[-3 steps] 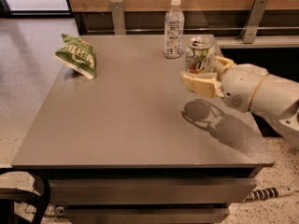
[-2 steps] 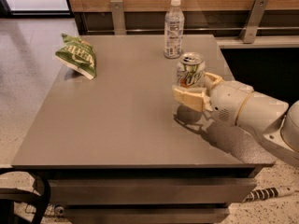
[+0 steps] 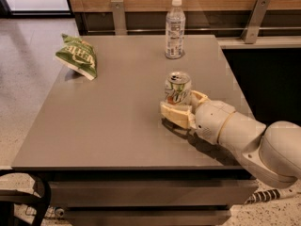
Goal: Place 7up can upright
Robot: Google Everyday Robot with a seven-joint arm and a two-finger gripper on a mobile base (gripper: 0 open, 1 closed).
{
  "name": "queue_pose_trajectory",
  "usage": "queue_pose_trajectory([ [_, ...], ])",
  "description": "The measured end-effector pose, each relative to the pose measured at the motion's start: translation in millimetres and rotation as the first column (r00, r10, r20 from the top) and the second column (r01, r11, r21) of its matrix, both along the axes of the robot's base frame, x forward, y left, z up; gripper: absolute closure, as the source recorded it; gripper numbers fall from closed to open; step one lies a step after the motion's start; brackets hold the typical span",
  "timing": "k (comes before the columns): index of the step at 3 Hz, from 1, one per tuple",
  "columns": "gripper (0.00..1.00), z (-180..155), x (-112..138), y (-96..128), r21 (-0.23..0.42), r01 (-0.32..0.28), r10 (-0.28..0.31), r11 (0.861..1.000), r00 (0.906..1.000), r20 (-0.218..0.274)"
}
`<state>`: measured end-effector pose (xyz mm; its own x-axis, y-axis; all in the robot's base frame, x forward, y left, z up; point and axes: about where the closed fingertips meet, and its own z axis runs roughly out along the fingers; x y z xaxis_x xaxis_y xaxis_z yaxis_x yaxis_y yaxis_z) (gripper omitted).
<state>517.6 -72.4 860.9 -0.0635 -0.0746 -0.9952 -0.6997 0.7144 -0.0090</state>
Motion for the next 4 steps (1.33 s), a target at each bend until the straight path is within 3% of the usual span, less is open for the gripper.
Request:
queue_pose_trajectory([
  [2,1.00,-18.0,-6.1,8.3,-0.030,0.046,-0.045,0.999,0.9988,0.020],
  [4,0.59,-15.4,-6.2,9.9,-0.031,0.043,-0.042,0.999,0.9989,0.020],
])
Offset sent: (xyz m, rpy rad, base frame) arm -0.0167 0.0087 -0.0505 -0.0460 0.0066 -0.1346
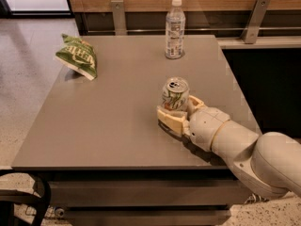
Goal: Place 7up can upright
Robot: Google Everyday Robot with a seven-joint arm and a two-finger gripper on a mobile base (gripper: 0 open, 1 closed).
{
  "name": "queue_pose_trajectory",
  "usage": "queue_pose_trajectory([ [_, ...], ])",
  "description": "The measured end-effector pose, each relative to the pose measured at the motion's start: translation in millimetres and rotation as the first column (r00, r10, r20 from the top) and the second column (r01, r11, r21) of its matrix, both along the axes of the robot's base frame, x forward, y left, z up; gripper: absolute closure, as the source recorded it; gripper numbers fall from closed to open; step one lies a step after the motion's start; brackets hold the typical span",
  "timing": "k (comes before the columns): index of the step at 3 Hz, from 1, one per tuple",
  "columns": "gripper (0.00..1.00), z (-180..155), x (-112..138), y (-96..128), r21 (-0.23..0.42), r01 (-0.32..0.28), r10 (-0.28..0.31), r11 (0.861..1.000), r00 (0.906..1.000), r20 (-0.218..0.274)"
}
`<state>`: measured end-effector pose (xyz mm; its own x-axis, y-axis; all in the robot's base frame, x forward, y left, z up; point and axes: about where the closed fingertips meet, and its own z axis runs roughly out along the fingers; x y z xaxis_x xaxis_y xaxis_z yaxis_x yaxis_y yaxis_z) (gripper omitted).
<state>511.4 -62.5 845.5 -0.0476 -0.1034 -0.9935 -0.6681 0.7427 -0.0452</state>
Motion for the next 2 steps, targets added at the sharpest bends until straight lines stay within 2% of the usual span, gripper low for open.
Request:
queue_pose_trajectory([
  [2,0.12,0.5,-0.1,1.9,-0.001,-0.003,0.003,1.000,1.0000,0.001],
])
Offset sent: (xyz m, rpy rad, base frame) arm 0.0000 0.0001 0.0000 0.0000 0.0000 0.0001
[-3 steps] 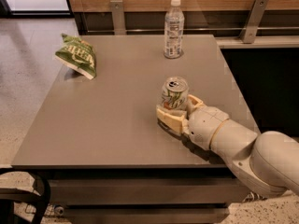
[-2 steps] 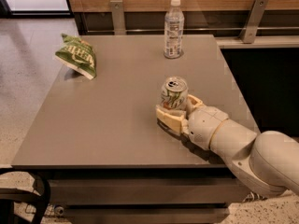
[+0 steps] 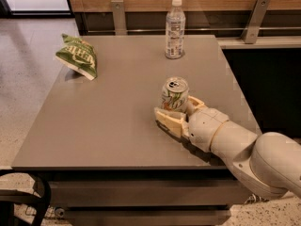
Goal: Place 7up can upright
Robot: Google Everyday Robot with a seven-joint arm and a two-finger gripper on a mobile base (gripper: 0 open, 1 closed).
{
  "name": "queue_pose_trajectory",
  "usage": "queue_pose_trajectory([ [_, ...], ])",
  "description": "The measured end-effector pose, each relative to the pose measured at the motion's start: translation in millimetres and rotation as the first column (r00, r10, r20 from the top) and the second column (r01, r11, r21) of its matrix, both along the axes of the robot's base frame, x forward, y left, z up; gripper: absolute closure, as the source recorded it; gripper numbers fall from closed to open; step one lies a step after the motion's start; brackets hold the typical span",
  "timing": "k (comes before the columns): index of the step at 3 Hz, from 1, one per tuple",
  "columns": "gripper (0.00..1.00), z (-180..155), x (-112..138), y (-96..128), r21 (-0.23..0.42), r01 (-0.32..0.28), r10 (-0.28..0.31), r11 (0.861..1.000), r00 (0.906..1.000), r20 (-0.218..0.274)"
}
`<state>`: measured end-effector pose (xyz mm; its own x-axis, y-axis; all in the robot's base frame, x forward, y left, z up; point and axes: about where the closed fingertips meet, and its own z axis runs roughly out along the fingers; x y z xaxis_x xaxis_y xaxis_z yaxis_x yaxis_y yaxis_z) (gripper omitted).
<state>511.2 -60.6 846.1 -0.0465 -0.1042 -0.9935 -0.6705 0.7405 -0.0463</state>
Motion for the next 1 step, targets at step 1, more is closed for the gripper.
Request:
queue_pose_trajectory([
  [1,0.00,0.5,-0.1,1.5,-0.001,-0.003,0.003,1.000,1.0000,0.001],
])
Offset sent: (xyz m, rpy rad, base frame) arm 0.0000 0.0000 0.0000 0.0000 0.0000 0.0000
